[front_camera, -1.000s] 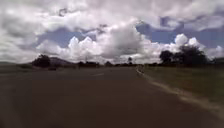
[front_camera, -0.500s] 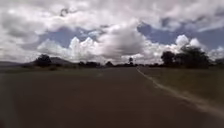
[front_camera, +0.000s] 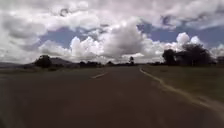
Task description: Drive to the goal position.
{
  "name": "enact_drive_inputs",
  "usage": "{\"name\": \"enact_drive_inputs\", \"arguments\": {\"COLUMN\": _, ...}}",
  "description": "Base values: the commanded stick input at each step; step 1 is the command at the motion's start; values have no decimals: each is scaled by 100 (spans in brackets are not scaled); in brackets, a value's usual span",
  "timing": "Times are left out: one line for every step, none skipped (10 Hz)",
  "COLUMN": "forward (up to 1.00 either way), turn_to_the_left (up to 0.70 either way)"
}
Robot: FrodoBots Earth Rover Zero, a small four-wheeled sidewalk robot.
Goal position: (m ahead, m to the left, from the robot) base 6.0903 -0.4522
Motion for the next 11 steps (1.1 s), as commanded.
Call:
{"name": "enact_drive_inputs", "arguments": {"forward": 100, "turn_to_the_left": 0}}
{"name": "enact_drive_inputs", "arguments": {"forward": 100, "turn_to_the_left": 0}}
{"name": "enact_drive_inputs", "arguments": {"forward": 100, "turn_to_the_left": 0}}
{"name": "enact_drive_inputs", "arguments": {"forward": 100, "turn_to_the_left": 0}}
{"name": "enact_drive_inputs", "arguments": {"forward": 100, "turn_to_the_left": 0}}
{"name": "enact_drive_inputs", "arguments": {"forward": 100, "turn_to_the_left": 0}}
{"name": "enact_drive_inputs", "arguments": {"forward": 100, "turn_to_the_left": 0}}
{"name": "enact_drive_inputs", "arguments": {"forward": 100, "turn_to_the_left": -3}}
{"name": "enact_drive_inputs", "arguments": {"forward": 100, "turn_to_the_left": -10}}
{"name": "enact_drive_inputs", "arguments": {"forward": 100, "turn_to_the_left": -34}}
{"name": "enact_drive_inputs", "arguments": {"forward": 100, "turn_to_the_left": -34}}
